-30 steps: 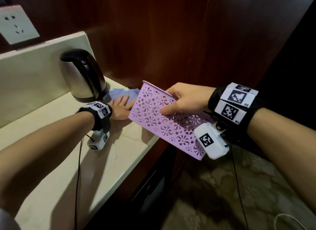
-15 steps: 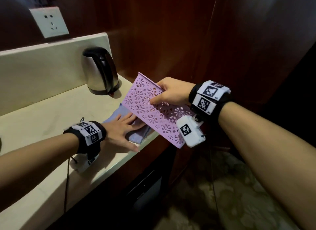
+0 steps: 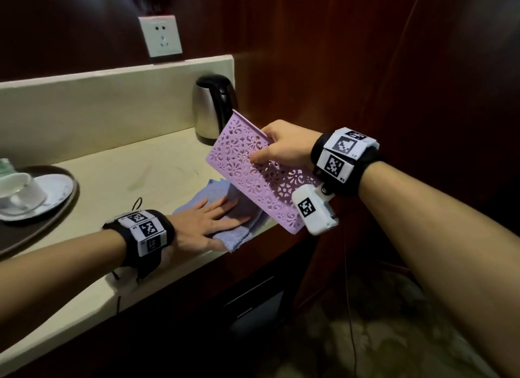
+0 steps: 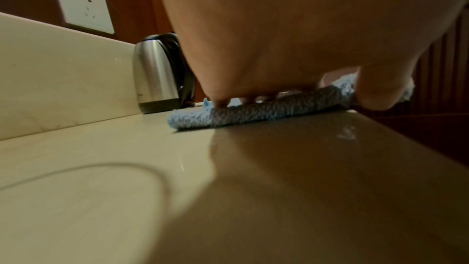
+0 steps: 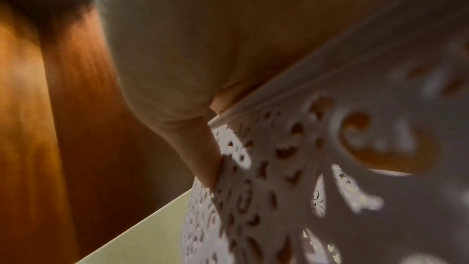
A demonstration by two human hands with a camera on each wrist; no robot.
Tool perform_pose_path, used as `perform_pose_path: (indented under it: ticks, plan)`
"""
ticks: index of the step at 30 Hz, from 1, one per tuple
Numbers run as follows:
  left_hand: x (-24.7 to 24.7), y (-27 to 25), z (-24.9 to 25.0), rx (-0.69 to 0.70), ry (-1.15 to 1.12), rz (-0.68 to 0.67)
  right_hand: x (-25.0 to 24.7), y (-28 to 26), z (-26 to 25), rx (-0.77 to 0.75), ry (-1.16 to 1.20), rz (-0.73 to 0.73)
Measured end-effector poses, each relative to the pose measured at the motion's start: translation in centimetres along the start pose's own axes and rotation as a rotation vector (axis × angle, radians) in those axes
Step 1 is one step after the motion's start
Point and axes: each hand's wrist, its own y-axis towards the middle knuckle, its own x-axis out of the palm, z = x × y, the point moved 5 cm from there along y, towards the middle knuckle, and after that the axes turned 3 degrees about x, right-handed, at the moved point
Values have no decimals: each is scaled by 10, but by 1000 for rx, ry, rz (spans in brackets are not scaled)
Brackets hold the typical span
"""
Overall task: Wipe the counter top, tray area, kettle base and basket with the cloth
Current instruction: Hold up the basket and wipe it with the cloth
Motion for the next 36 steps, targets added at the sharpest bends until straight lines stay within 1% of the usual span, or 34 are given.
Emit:
perform_pose_path:
  ticks: [7,13,19,21,25,29,30,31,32,33,34,35,36]
  plan:
    - [30,-48,-10,-99,-107,-20,30,8,-39,-77,-104,-67]
    - [43,-83,-13,-175,-145,-13,54,14,-81,-151,-107,-125]
    - [64,-128,-24,-275,-206,26,86,18,-122,-235,-157,-201]
    - [68,-145,-23,-310,-246,42,97,18,-136,-263,-175,-227]
    - [76,-173,-22,-328,-354,64,115,15,-159,-311,-166,-265]
    - [92,-203,-26,-434,-563,117,129,14,-183,-371,-161,-274]
    - [94,-206,-26,-446,-688,160,131,14,-187,-375,-141,-284]
    - [90,-210,-25,-446,-870,249,132,16,-190,-384,-129,-284]
    - [84,-213,-29,-480,-1094,414,132,18,-193,-396,-119,-277]
    - [78,-217,-36,-584,-1292,634,131,19,-195,-406,-106,-264]
    - [76,-228,-45,-727,-1448,817,129,20,-200,-422,-88,-249]
    - [73,-238,-53,-828,-1586,955,128,23,-203,-432,-53,-232]
    - [71,-243,-61,-865,-1694,1034,125,26,-205,-434,1,-217]
